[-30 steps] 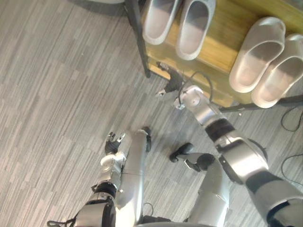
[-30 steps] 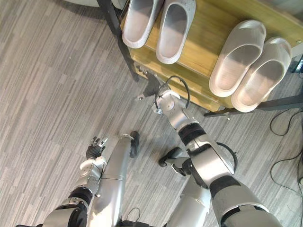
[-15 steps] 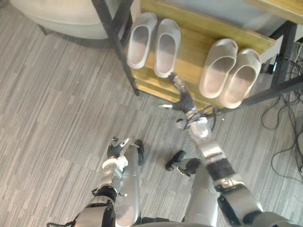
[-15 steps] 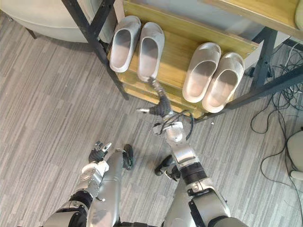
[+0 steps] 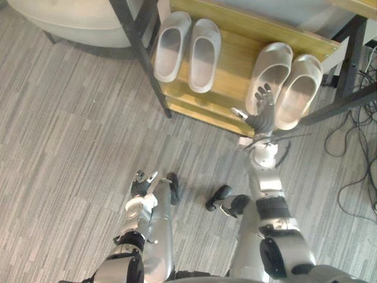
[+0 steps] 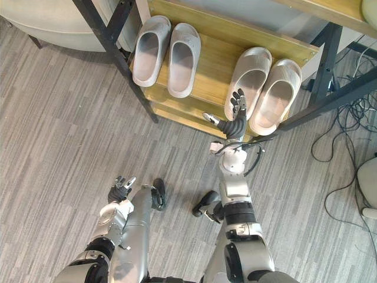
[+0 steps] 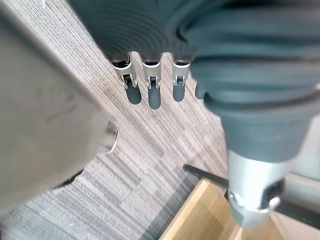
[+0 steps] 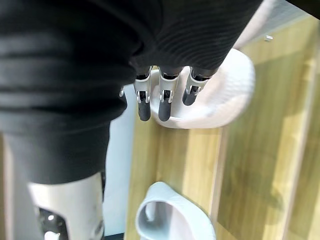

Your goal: Organize the slippers on the shoe rack

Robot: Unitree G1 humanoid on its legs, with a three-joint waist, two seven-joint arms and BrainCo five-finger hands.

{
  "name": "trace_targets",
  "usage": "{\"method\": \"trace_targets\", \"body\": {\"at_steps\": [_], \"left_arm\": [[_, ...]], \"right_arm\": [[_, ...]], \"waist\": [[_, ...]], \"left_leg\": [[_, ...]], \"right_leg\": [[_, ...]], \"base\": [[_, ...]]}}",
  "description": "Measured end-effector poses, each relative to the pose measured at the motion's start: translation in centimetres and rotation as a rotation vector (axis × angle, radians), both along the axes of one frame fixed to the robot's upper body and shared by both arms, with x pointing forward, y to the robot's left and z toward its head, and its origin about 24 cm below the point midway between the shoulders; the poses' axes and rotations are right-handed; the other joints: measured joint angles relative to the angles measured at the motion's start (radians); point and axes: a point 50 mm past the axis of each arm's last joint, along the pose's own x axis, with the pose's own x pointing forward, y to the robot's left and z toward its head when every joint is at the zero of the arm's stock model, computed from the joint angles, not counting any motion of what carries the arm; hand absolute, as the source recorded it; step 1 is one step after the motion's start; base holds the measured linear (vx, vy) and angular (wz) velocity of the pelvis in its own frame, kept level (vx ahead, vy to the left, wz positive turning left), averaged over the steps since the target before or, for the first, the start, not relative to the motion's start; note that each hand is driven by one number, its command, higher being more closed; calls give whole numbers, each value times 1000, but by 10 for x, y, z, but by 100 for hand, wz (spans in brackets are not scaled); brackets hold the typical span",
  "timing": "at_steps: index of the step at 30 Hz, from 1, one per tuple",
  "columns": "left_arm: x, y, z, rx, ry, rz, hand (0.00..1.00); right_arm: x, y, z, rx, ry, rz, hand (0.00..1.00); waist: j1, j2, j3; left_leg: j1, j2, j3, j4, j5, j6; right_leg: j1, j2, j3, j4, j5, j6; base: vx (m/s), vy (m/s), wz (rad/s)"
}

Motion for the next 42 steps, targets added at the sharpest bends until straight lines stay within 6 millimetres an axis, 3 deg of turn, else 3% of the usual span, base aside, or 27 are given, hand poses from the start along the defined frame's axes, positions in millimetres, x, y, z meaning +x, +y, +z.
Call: {"method": "trace_targets", "body": {"at_steps": [13,20,32,42], "left_arm": [[2,6,3,-11,-13,41,0],[3,10,3,-25,-12,74,0],[2,10,2,-23,-4,87,0],[3,5,1,-35,5,84,0]], "right_arm": [[20,19,4,90,68,67,0],[29,33,16,86,60,133,0],[38,43,44,46,11,165,0],[45,45,48,45,32,177,0]], "waist": [[8,3,2],[23,3,2],[40,6,4],[63,18,7]], "left_leg": [[-61,-3,-18,27,-5,0],[-91,-5,-20,39,-6,0],[-128,-11,-38,59,-9,3],[-154,-19,-46,75,-11,4]], "right_leg": [[-50,-5,-2,24,-7,-1],[-79,-14,-3,41,-12,-2],[-94,-24,-18,58,-19,-2],[-116,-38,-19,81,-32,-4]], "base": [[-16,35,2],[-13,44,2],[-18,52,4],[-15,36,3]]}}
